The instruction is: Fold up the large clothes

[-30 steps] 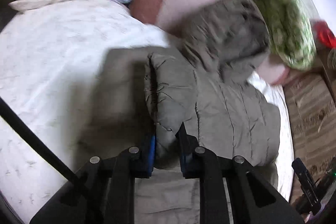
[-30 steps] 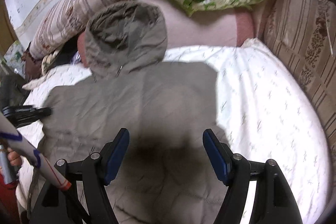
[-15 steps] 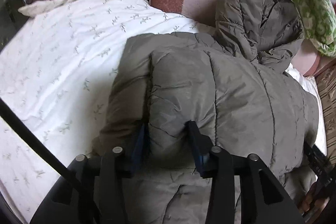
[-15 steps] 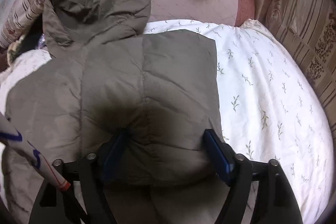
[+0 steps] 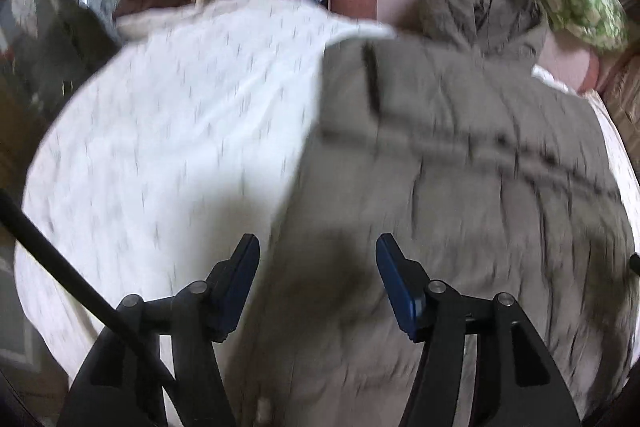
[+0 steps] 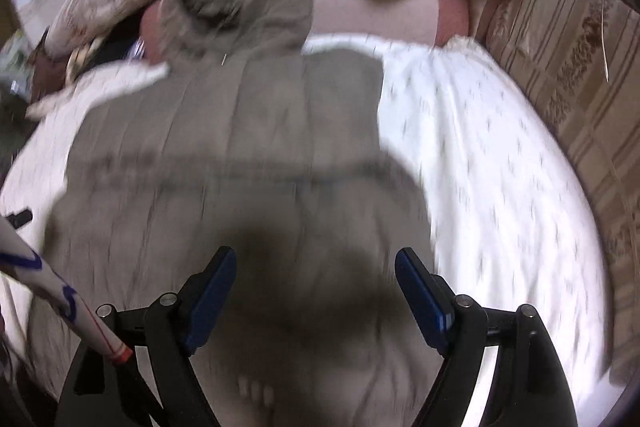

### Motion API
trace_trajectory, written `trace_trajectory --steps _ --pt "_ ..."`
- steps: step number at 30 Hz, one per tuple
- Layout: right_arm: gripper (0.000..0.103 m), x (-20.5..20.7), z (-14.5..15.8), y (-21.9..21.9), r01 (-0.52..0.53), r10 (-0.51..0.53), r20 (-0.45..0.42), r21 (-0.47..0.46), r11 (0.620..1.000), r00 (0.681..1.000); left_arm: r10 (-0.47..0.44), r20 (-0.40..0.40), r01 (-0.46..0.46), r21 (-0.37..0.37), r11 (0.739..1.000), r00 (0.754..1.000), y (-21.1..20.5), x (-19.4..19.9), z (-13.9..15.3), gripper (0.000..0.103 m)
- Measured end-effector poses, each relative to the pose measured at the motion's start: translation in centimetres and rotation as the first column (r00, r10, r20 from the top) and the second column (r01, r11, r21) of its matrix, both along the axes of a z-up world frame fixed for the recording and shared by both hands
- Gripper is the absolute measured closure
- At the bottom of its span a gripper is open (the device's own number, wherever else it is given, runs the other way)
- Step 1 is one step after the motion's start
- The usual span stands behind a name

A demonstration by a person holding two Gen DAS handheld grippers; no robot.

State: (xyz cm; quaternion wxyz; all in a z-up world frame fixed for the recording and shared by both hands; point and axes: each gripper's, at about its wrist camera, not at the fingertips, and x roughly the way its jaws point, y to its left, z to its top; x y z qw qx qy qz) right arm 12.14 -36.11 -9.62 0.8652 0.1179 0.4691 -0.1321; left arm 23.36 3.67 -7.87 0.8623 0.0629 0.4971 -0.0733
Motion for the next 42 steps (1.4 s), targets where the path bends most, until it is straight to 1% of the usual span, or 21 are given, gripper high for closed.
trace_trajectory --steps 3,5,8,9,11,15,16,18,20,21,23,26,30,32,34,37,40,42 --pt "0.018 -2.8 -2.3 2.1 -0.016 0.014 -0.06 -0.034 0.999 0.998 0.035 -0.059 -0.032 0.039 0.999 0.998 1.6 -2.2 -2.9 0.043" --pt "0.018 -4.2 -4.0 2.6 0.007 -0.013 -0.114 -0.052 0.999 0.993 0.035 -0.089 -0.029 0.066 0.997 0.995 2.2 -4.0 -4.8 0.043" --pt "0.018 -7.1 -5.7 2.7 0.056 -0.064 -0.155 -0.054 0.997 0.986 0.025 -0.038 -0.021 0.08 0.997 0.999 3.0 -6.7 -5.2 0.043" --pt "0.018 -8.1 -5.9 2.9 0.06 -0.068 -0.152 -0.058 0.996 0.986 0.016 -0.019 -0.014 0.09 0.996 1.0 3.4 -7.8 -5.0 0.043" --pt "0.018 -9.9 -6.0 3.6 0.055 -0.067 -0.15 -0.082 0.995 0.986 0.02 -0.005 -0.02 0.078 0.997 1.0 4.6 -9.6 -4.7 0.043" --pt "0.018 -12.5 -5.6 5.2 0.026 -0.048 -0.182 -0.122 0.992 0.982 0.048 -0.047 -0.046 0.028 0.999 0.998 7.2 -12.1 -4.1 0.043" --pt "0.018 -13.0 -5.4 5.4 0.021 -0.042 -0.189 -0.116 0.993 0.981 0.053 -0.059 -0.052 0.015 0.999 0.997 7.9 -12.8 -3.8 0.043" --pt "0.018 -13.8 -4.8 5.6 0.014 -0.031 -0.198 -0.084 0.996 0.98 0.056 -0.053 -0.055 0.012 0.998 0.997 9.0 -14.0 -3.0 0.043" --pt "0.018 -14.5 -3.7 5.8 0.001 -0.012 -0.178 -0.063 0.998 0.984 0.057 -0.012 -0.057 0.036 0.998 0.998 9.3 -15.0 -1.6 0.043" --pt "0.018 -14.8 -3.0 6.0 -0.007 -0.002 -0.16 -0.056 0.998 0.987 0.053 0.023 -0.053 0.039 0.998 0.998 9.5 -15.3 -0.4 0.043" --pt "0.018 -14.8 -1.3 6.3 -0.02 0.014 -0.12 -0.049 0.999 0.993 0.048 0.074 -0.05 0.025 0.998 0.996 9.4 -15.3 1.5 0.043" --pt "0.018 -13.3 1.1 6.4 -0.037 0.036 -0.057 -0.029 0.999 0.998 0.036 0.134 -0.03 -0.048 0.998 0.99 8.0 -13.9 3.9 0.043" --pt "0.018 -9.4 3.4 7.6 -0.048 0.049 -0.003 0.044 0.998 0.999 0.001 0.147 0.013 -0.095 0.995 0.989 4.5 -10.8 5.2 0.043" --pt "0.018 -7.5 4.3 8.7 -0.059 0.057 0.02 0.058 0.997 0.998 -0.021 0.159 0.038 -0.105 0.994 0.987 2.9 -9.5 5.6 0.043" --pt "0.018 -5.5 5.3 9.8 -0.074 0.072 0.038 0.042 0.996 0.997 -0.046 0.178 0.068 -0.12 0.99 0.983 1.1 -7.9 5.8 0.043" --pt "0.018 -1.9 6.7 11.0 -0.103 0.103 0.068 -0.003 0.995 0.992 -0.052 0.2 0.078 -0.124 0.989 0.978 -0.8 -5.0 5.3 0.043" --pt "0.018 2.2 7.9 11.5 -0.113 0.119 0.094 -0.058 0.992 0.988 -0.037 0.232 0.062 -0.101 0.993 0.972 -2.2 -2.0 4.2 0.043" --pt "0.018 5.6 8.4 11.1 -0.098 0.106 0.106 -0.076 0.992 0.989 -0.017 0.237 0.038 -0.083 0.996 0.971 -2.4 -0.6 3.3 0.043"
